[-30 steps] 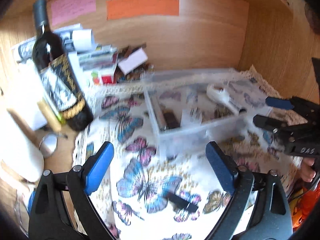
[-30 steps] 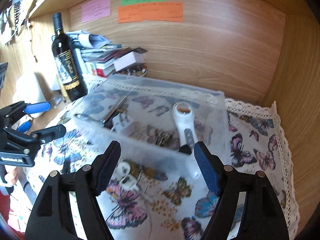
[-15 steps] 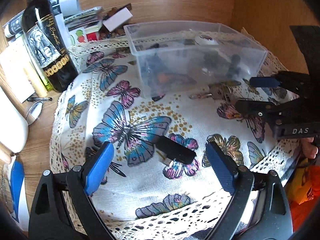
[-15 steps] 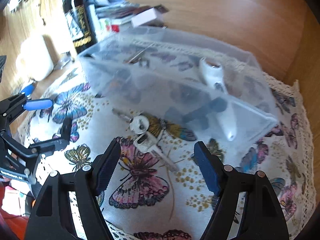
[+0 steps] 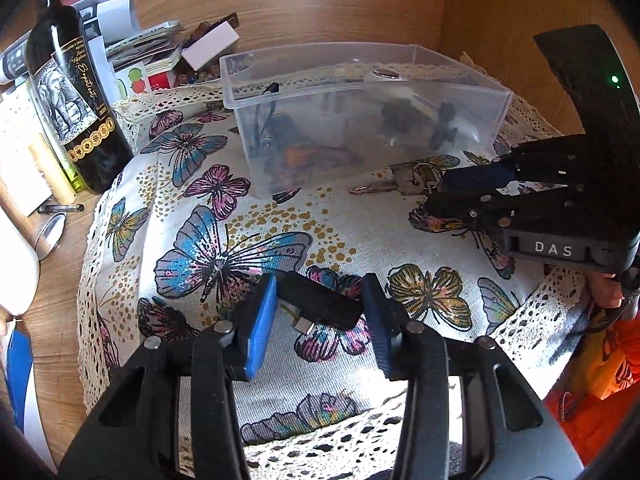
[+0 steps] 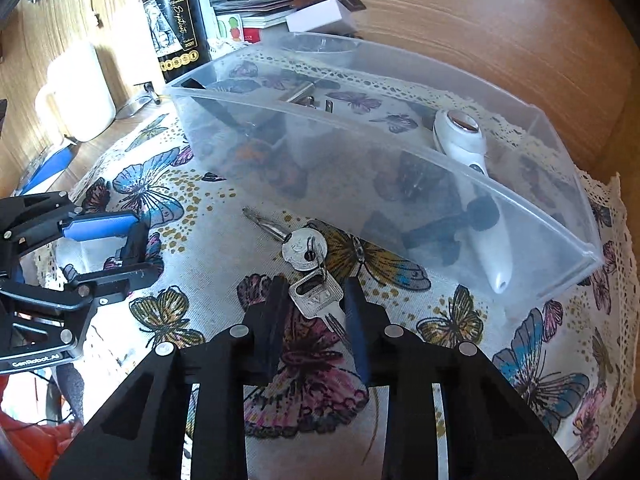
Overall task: Organize rigid objects
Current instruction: 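Grasp the keys with the right tool while the left tool grasps another black adapter, then carry the keys and black adapter into the clear box and release both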
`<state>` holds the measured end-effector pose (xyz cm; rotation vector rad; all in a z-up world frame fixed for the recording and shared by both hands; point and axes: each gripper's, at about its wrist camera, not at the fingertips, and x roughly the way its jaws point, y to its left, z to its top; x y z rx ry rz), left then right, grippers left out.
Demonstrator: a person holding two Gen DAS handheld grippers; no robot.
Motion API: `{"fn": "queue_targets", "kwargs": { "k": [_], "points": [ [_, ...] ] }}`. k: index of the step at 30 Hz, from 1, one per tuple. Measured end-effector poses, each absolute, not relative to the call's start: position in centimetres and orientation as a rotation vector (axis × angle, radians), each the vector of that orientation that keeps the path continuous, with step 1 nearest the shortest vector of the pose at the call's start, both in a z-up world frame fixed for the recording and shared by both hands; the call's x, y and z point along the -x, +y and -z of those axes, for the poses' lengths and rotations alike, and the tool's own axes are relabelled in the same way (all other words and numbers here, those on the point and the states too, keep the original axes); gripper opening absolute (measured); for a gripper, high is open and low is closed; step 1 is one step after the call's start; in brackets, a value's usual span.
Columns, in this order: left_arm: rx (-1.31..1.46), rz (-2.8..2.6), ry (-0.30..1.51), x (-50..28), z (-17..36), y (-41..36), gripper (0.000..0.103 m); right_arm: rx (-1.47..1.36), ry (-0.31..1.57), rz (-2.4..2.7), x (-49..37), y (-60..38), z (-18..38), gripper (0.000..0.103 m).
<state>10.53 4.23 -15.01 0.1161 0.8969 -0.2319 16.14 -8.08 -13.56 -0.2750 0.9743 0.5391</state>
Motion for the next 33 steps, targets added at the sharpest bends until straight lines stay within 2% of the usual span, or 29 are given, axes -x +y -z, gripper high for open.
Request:
{"fn": "queue_targets", "kwargs": {
  "k": [16,33],
  "points": [
    [-0.053,0.159,0.742,-10.1,9.8,5.7,0.043,0.211,0.765,-0.471,-13.9,-10.6,7.7,0.026],
    [-0.015,0.184,0.594,-14.0,4.3,3.6,0.043,0.167,0.544,-0.388,-14.8,-12.5,1.3,0.026]
  ]
}}
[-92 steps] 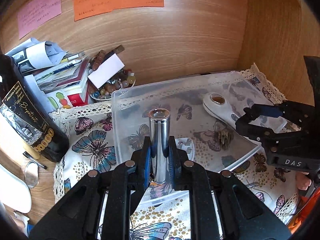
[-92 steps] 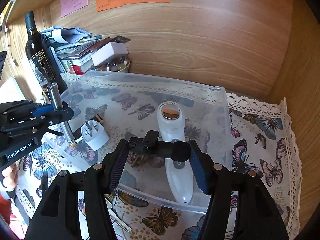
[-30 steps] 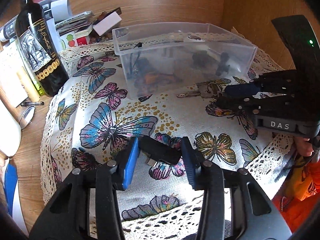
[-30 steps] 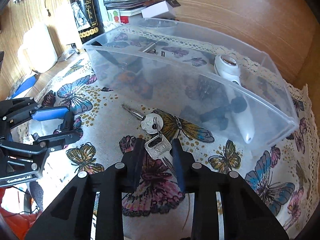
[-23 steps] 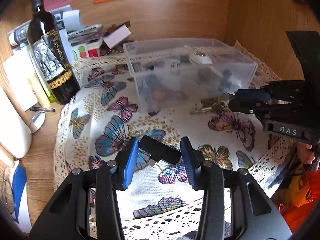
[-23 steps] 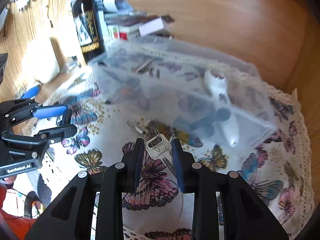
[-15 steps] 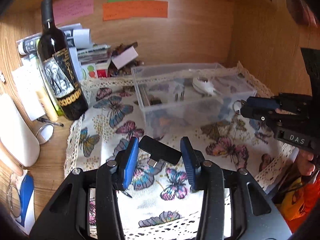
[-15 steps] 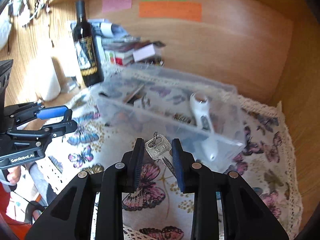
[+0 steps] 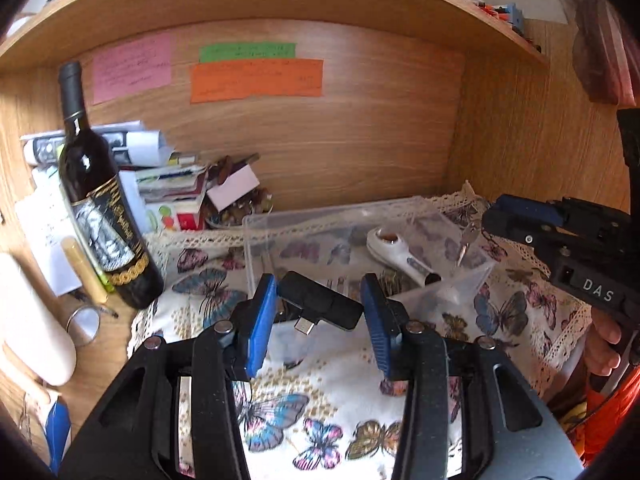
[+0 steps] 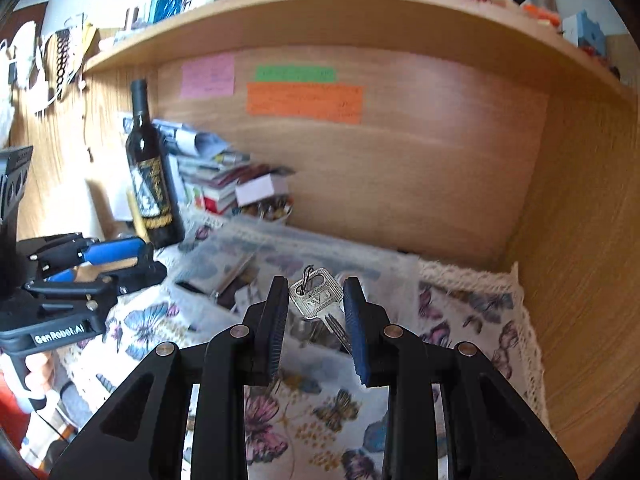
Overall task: Organize rigid objects
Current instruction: 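Carry the keys and black adapter into the clear box and release both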
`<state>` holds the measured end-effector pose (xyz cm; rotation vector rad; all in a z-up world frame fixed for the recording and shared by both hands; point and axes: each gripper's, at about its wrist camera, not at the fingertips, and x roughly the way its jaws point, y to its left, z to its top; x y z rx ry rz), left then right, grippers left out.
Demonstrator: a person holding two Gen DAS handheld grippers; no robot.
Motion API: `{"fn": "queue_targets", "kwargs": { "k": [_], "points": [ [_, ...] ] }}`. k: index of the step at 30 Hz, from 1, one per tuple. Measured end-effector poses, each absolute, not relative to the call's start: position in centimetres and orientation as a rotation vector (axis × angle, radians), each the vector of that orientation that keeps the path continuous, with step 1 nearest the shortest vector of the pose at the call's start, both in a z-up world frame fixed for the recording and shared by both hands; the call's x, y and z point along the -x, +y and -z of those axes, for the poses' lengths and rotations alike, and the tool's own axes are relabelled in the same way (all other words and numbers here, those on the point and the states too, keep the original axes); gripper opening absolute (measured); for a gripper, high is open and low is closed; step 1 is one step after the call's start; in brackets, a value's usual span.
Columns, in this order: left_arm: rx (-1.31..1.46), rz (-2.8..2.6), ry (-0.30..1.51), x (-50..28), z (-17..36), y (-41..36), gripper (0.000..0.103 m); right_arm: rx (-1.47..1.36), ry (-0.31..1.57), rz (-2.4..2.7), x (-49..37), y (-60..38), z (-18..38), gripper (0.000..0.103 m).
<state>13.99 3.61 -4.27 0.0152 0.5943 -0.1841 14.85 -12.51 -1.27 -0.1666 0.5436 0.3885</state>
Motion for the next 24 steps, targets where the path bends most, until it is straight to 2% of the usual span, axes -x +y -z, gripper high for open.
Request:
{"fn": "queue_targets", "kwargs": {
  "k": [11,24],
  "points": [
    [-0.034,0.241,0.678,-19.0,5.7,0.7,0.043,0.15,0.536,-0.394,-17.3,-13.0,1.5,0.026],
    [-0.078,0.256,0.795,-22.8,9.4,-1.7,0.043,0.155,0.697,-0.414,-21.3,-12.3,6.2,0.026]
  ]
}}
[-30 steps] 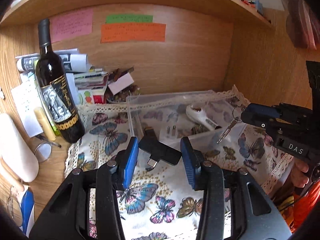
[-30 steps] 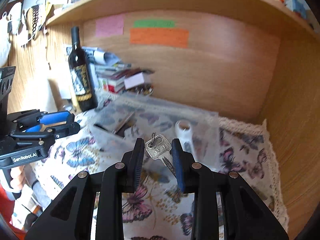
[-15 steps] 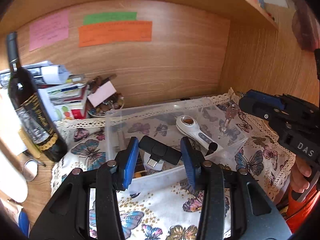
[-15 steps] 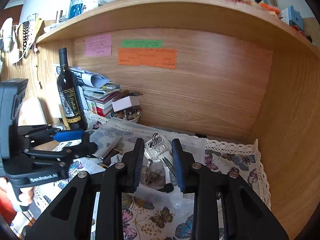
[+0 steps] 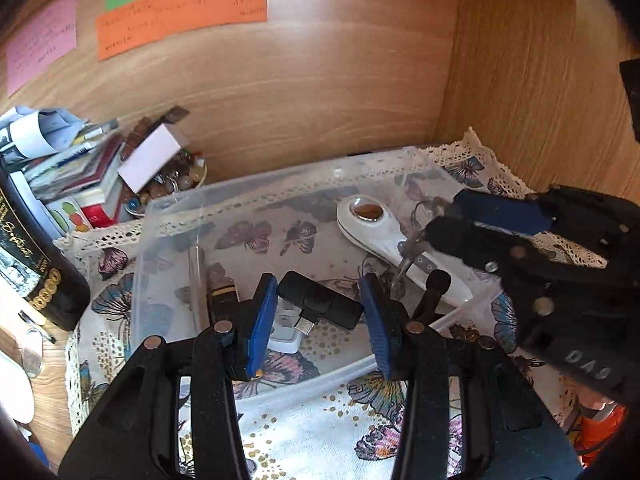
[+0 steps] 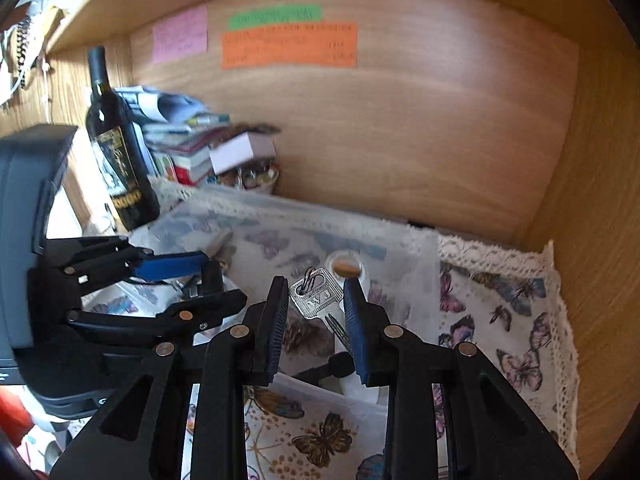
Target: Organize rigid objects
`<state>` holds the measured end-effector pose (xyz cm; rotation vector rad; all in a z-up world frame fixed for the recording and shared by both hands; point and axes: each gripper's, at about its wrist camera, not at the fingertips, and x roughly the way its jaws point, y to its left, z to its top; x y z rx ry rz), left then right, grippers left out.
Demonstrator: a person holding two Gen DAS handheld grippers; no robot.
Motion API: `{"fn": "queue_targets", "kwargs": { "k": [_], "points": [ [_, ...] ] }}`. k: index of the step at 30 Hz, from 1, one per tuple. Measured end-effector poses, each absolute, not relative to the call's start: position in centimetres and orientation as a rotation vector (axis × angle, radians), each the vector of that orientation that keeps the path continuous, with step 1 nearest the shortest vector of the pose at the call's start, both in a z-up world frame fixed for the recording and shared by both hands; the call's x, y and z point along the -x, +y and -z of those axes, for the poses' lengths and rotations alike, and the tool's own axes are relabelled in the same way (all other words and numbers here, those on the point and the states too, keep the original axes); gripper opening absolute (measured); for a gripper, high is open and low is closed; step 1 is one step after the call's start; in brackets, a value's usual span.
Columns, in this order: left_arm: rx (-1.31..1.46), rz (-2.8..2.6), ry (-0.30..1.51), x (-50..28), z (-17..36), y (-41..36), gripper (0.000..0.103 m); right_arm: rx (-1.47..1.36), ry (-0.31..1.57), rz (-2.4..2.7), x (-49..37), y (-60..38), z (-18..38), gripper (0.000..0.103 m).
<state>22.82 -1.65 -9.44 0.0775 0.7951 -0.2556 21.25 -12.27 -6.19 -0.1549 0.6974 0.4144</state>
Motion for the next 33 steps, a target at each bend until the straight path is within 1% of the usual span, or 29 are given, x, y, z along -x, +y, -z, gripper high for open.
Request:
{"fn": "queue_targets", "kwargs": {
  "k": [7,9,12,19,23,25,26,27,28,29,30,31,33],
  "points": [
    [-0.084,0.248,0.811,-23.0,10.0,-1.6,0.043,0.116,0.796,-0.41,-23.1,-12.8,8.2,0.026],
    [-0.087,0.25,0.808,-23.0,9.8,-1.7,0.045,0.116,0.815,-0.401,-23.3,-12.9,8.6,0.027],
    [-0.083,0.25,0.792,-22.5,9.5,-1.7,0.053,0.122,0.806,-0.402,-22.9,-12.8,8.2,0.028],
    [-0.05,0.228,0.716,-20.7,7.0,-0.3,0.058,0.134,0.707,-0.376,-20.8,-13.3,5.1,0.036],
    [-0.033,0.202,0.631,-18.6,4.6,0.4,0.063,0.139,0.623,-0.354,-18.7,-13.7,2.9,0.046],
    [-0.031,0.18,0.574,-17.1,3.2,0.7,0.07,0.138,0.576,-0.346,-17.4,-13.9,1.7,0.05],
    [-0.03,0.171,0.551,-16.5,2.7,0.7,0.071,0.134,0.555,-0.345,-16.8,-14.0,1.2,0.055],
    [-0.03,0.163,0.528,-15.8,2.2,0.8,0.075,0.127,0.533,-0.346,-16.1,-14.2,0.7,0.062],
    [-0.028,0.152,0.499,-14.8,1.5,0.9,0.078,0.116,0.506,-0.347,-15.3,-14.4,0.1,0.065],
    [-0.027,0.146,0.48,-14.0,1.1,0.9,0.08,0.107,0.484,-0.347,-14.6,-14.6,-0.3,0.071],
    [-0.024,0.138,0.459,-13.2,0.7,1.0,0.085,0.101,0.467,-0.346,-13.9,-14.8,-0.7,0.075],
    [-0.022,0.13,0.439,-12.4,0.3,1.0,0.092,0.094,0.449,-0.345,-13.3,-14.9,-1.1,0.077],
    [-0.014,0.111,0.4,-10.8,-0.5,1.1,0.1,0.078,0.412,-0.345,-11.9,-15.3,-1.8,0.084]
  ]
}}
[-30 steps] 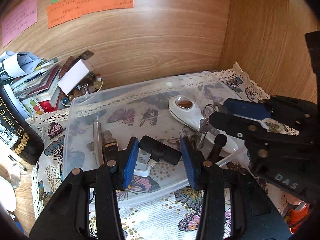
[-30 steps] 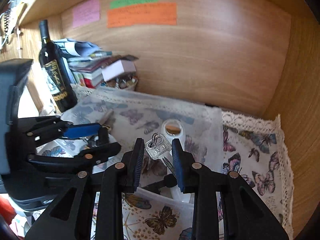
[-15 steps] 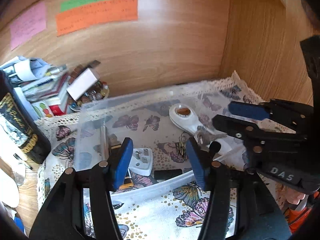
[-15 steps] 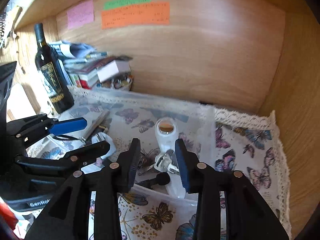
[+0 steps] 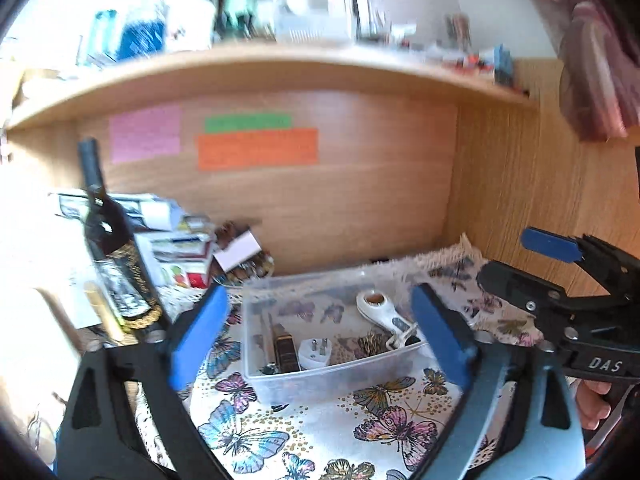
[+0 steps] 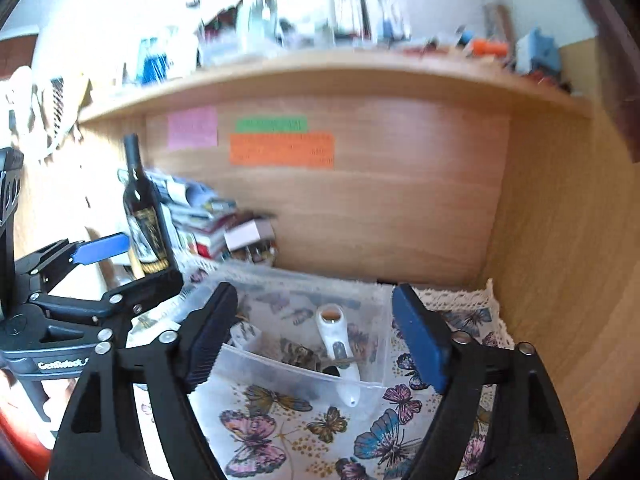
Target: Organize rigid objects
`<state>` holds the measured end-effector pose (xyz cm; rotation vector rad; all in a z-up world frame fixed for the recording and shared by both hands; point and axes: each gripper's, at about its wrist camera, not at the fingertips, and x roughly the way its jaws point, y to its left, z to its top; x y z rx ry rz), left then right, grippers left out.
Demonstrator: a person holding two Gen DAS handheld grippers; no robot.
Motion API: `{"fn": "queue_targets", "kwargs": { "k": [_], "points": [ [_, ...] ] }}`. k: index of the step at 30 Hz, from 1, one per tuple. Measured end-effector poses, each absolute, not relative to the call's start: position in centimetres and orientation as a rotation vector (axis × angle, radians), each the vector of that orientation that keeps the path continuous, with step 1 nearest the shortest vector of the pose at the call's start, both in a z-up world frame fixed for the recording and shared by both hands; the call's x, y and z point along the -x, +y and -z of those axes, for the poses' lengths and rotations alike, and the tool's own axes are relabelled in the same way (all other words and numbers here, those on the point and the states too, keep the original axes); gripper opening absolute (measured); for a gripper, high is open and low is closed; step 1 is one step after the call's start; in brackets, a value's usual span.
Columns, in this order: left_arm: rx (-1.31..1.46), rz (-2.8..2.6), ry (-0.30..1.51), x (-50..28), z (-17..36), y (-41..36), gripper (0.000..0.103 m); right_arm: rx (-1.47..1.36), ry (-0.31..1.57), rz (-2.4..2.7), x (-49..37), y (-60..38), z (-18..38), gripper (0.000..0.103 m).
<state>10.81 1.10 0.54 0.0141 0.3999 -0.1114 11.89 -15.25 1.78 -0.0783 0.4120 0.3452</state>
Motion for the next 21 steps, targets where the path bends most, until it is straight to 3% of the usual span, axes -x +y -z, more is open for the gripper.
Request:
{"fn": "queue_targets", "kwargs": {
  "k": [6,21],
  "points": [
    [-0.005,0.099,0.335,-7.2,-1.7,0.9,0.102,0.038,0.328,-0.334,-8.7,-16.0,-2.8,0.103],
    [0.008,0.087,0.309,-4.6,-2.0,0.9,0.103,0.006,0.303,-0.334,-6.0,-16.6,-2.8,0.103]
  ]
}}
